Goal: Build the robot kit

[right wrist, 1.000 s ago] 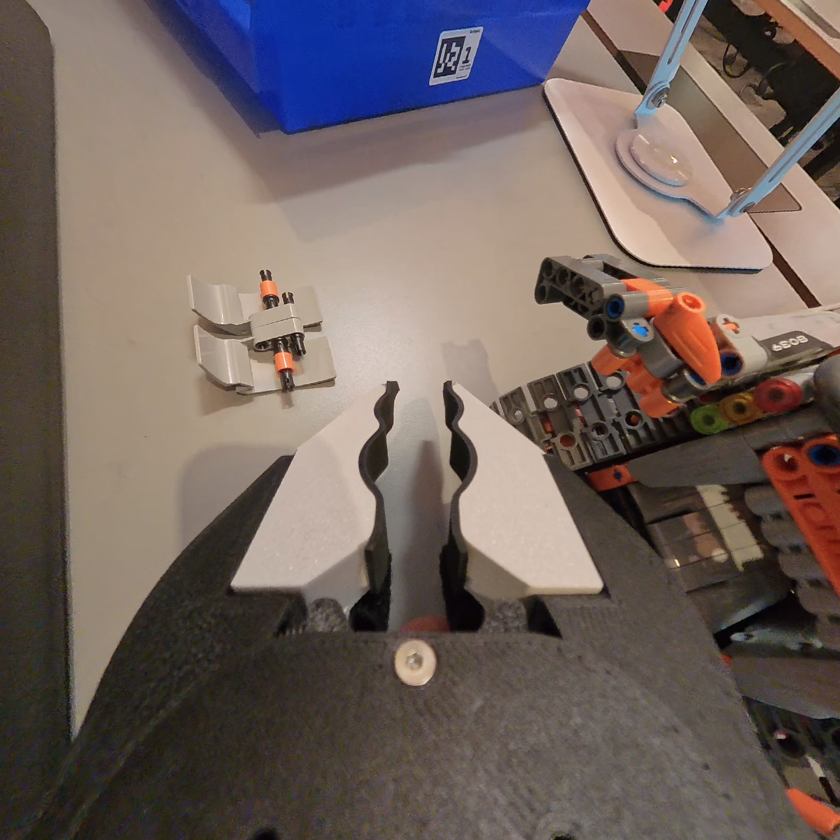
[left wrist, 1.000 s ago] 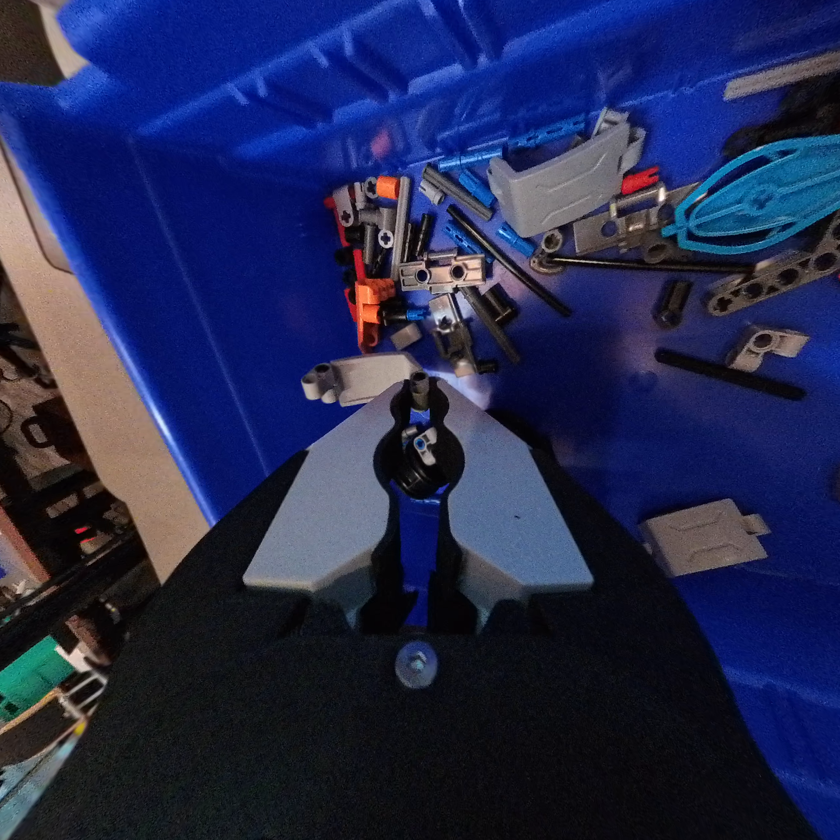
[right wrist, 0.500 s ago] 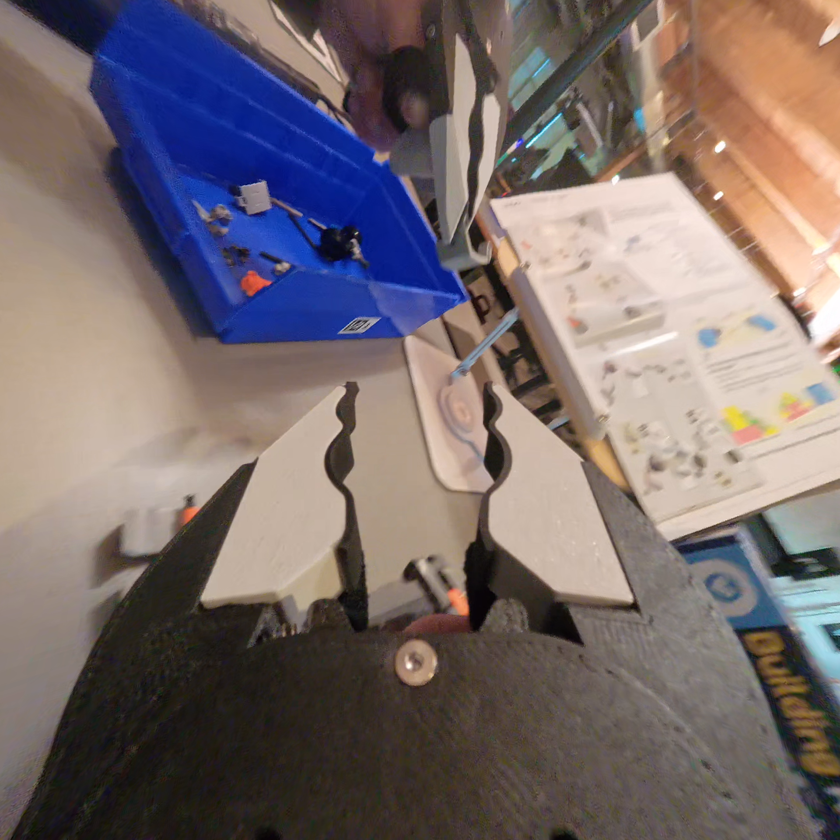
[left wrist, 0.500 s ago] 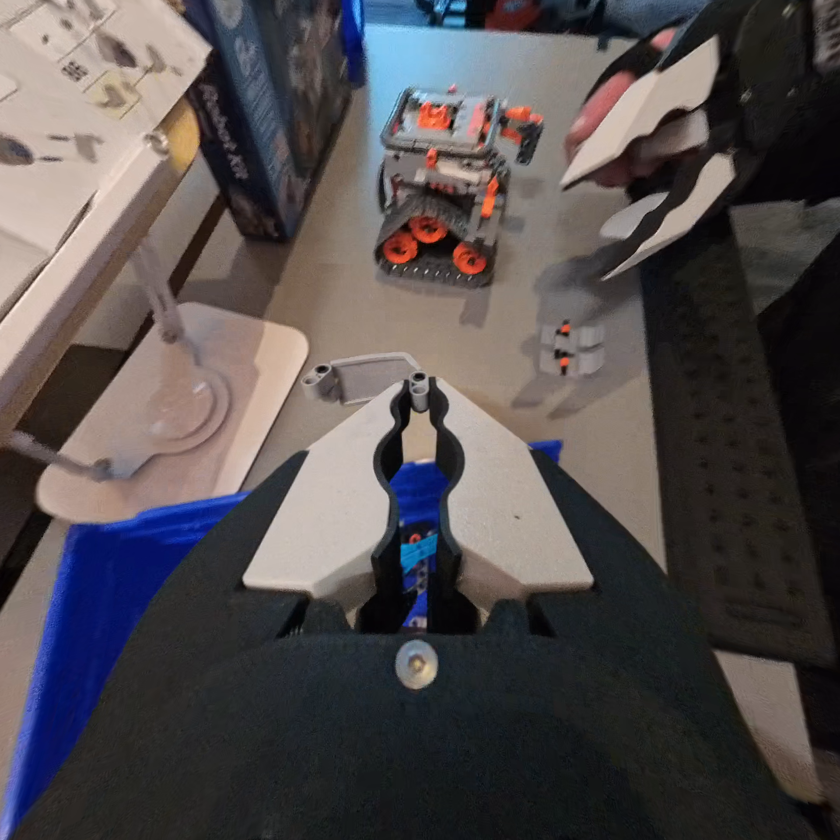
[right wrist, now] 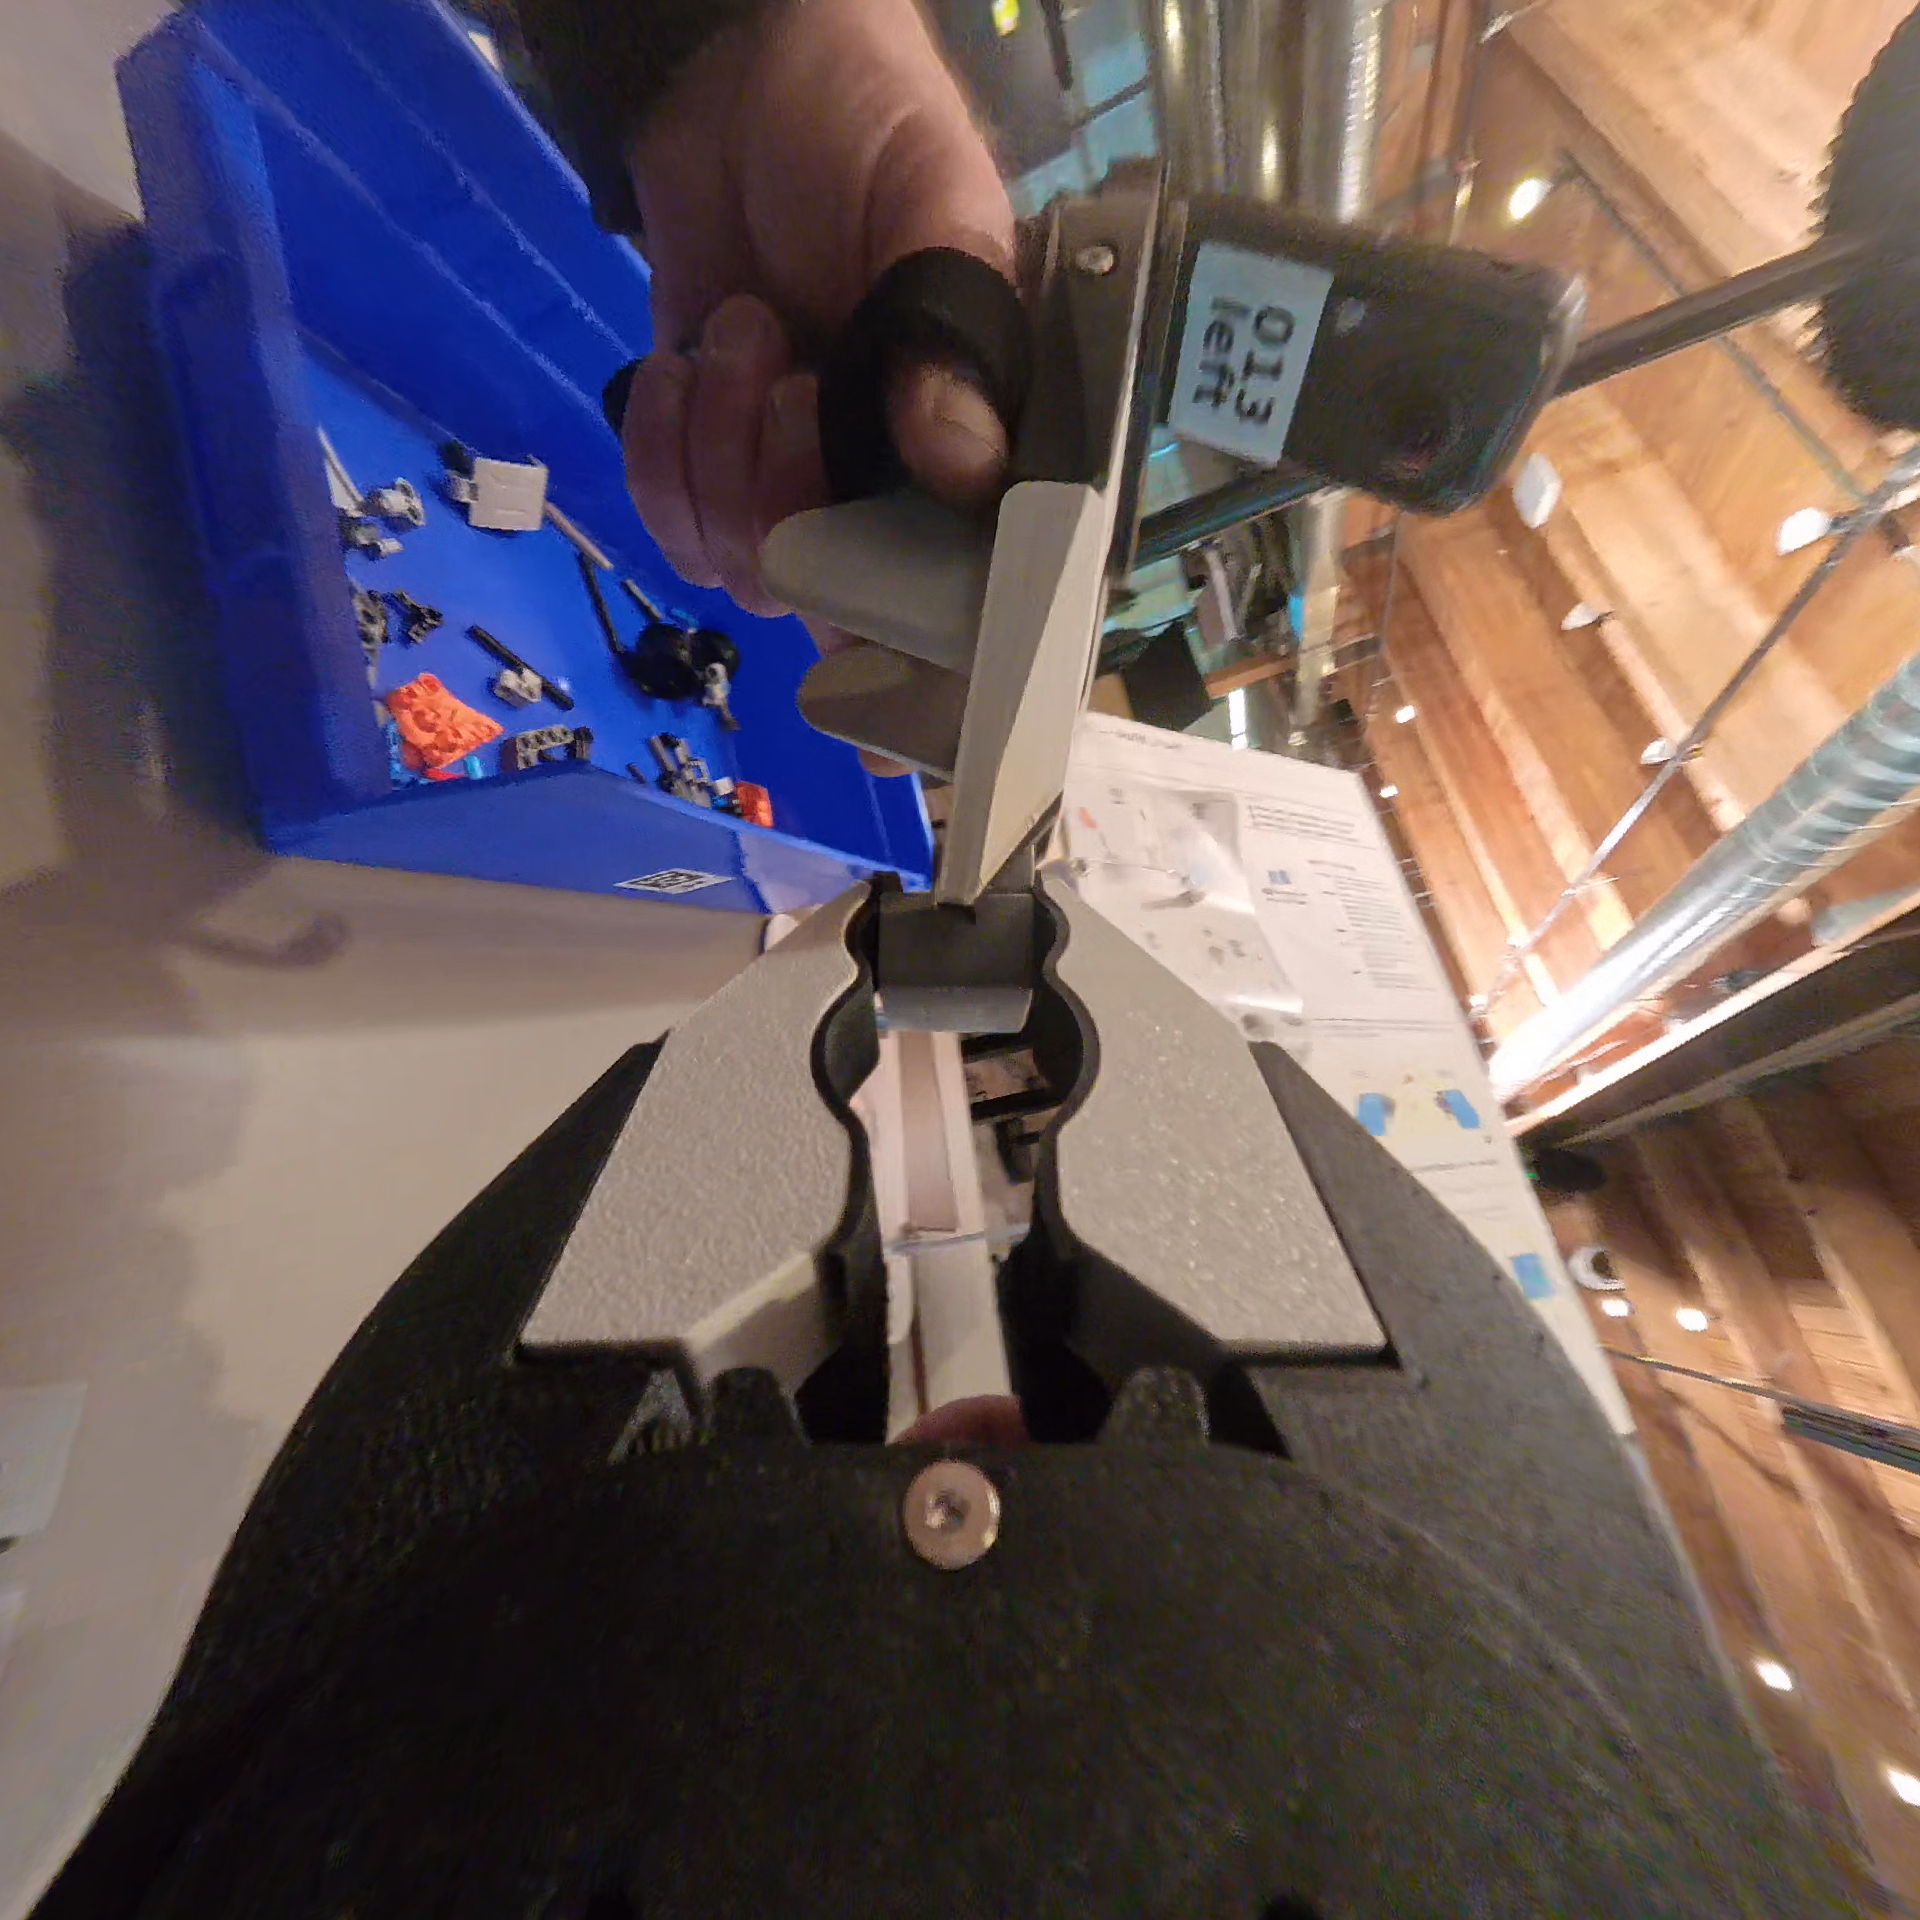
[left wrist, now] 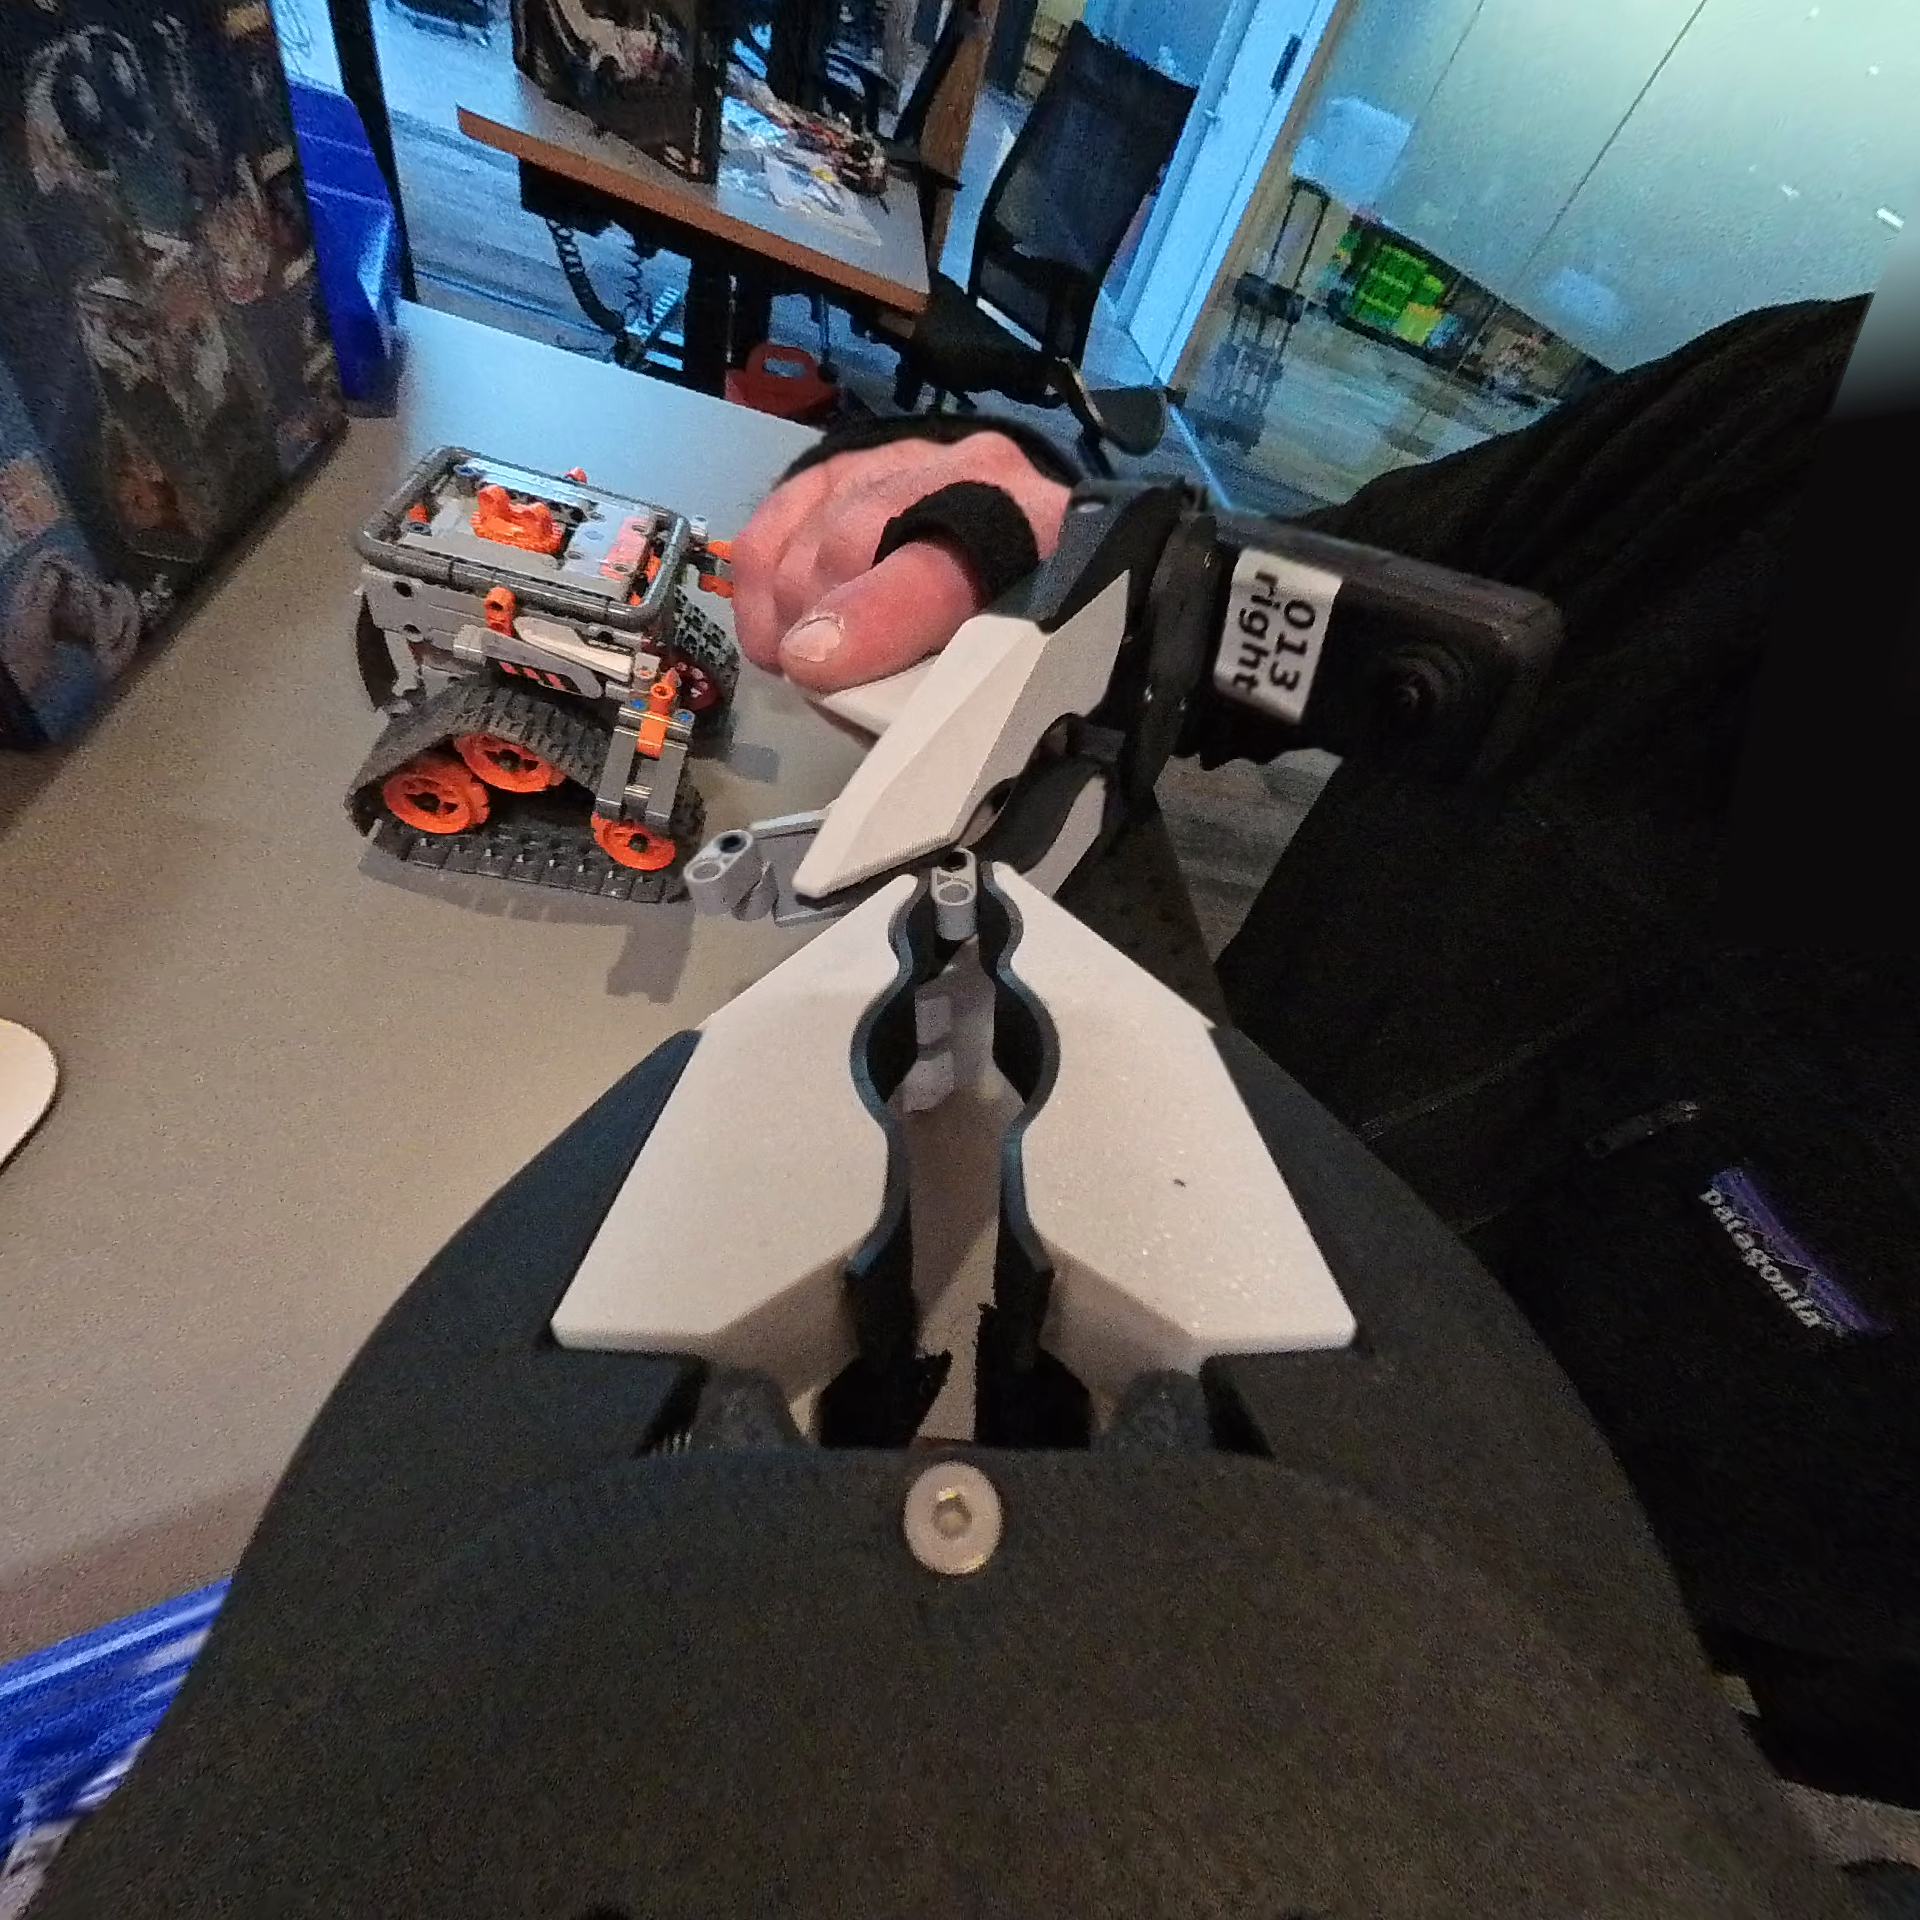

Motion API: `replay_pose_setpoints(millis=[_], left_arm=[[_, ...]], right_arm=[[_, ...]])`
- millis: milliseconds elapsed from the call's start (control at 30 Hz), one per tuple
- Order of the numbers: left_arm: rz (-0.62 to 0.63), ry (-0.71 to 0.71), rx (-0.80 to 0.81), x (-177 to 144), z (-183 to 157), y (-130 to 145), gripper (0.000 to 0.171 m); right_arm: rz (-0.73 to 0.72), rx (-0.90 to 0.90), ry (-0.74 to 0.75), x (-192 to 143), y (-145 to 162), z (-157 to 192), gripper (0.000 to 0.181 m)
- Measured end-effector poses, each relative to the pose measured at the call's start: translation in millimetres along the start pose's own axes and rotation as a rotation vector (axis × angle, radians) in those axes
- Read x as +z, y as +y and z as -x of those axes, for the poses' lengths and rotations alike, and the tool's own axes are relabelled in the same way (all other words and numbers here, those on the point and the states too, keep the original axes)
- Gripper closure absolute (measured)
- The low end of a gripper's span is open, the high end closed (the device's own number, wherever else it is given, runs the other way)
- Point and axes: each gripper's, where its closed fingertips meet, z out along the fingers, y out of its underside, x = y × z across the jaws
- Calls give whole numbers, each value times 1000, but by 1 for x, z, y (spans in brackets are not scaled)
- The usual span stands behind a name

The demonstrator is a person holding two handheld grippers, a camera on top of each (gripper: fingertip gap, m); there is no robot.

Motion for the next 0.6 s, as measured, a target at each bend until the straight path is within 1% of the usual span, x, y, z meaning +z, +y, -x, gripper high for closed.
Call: replay_pose_setpoints(millis=[33, 67, 100, 133, 167, 200, 233, 267, 300, 333, 367, 433, 467, 567, 600], left_arm=[[1, -34, 25, -2, 4, 0, 163], [10, -78, 57, -7, 8, -1, 154], [41, -128, 92, -14, 14, -1, 149], [81, -196, 143, -25, 23, 1, 140], [118, -251, 197, -38, 29, 2, 140], [175, -310, 250, -53, 36, 4, 144], [261, -343, 288, -66, 41, 14, 143], [344, -336, 306, -77, 42, 27, 140], [432, -371, 335, -88, 48, 38, 142], [551, -388, 363, -100, 55, 58, 141], [666, -380, 383, -110, 57, 79, 141], [890, -404, 395, -129, 66, 118, 144], [1006, -381, 401, -137, 64, 139, 143], [1195, -298, 372, -143, 53, 179, 144], [1233, -263, 373, -143, 49, 189, 143]], right_arm=[[6, 37, -32, 1, 2, -1, 159], [23, 85, -82, 2, 6, 0, 159], [69, 136, -167, 4, 14, 6, 158], [118, 173, -252, 5, 23, 14, 158], [141, 188, -293, 6, 29, 17, 158], [192, 217, -384, 5, 37, 28, 159], [255, 250, -483, 3, 47, 42, 158], [281, 265, -533, 4, 53, 49, 158], [315, 293, -625, 0, 59, 62, 158], [347, 313, -718, -5, 63, 76, 158], [369, 324, -771, -7, 67, 84, 158], [431, 362, -929, -19, 73, 108, 158], [455, 366, -972, -21, 76, 117, 158], [529, 384, -1083, -27, 84, 137, 158], [542, 379, -1077, -25, 86, 139, 158]])
